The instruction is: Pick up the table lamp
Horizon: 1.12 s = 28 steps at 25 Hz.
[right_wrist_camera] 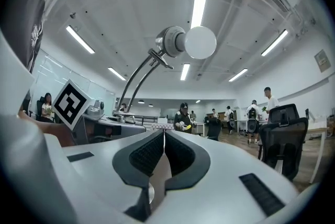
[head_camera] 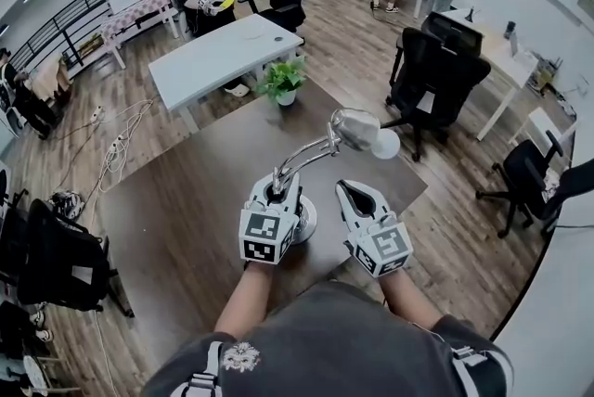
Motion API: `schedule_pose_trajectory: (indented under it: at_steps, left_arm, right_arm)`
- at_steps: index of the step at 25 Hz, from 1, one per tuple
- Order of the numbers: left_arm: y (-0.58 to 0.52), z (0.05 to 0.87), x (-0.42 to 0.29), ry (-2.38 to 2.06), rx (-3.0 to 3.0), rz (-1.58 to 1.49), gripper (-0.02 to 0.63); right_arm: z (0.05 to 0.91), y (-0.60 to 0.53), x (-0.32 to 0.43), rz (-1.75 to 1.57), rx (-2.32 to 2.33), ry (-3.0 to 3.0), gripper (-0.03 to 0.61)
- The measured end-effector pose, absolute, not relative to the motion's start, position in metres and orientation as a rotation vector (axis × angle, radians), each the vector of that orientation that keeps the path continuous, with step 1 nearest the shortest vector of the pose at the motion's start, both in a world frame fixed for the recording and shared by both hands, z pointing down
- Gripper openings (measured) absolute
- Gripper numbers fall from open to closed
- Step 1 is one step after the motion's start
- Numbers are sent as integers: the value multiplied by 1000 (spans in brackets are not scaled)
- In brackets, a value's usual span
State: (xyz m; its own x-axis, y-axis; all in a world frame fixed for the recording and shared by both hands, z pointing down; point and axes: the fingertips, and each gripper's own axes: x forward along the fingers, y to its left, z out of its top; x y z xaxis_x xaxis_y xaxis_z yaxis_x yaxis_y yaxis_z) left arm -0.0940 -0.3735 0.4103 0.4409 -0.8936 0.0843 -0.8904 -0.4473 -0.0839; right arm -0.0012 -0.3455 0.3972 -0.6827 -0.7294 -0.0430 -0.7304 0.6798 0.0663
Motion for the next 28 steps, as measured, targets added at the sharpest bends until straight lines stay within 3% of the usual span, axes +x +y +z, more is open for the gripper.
schedule_pose_trajectory:
  at_steps: [28]
  left_arm:
    - [-387, 450, -94, 1665, -2678, -220, 26]
  right_arm:
    - [428, -359, 2, 146, -1303, 2912, 26]
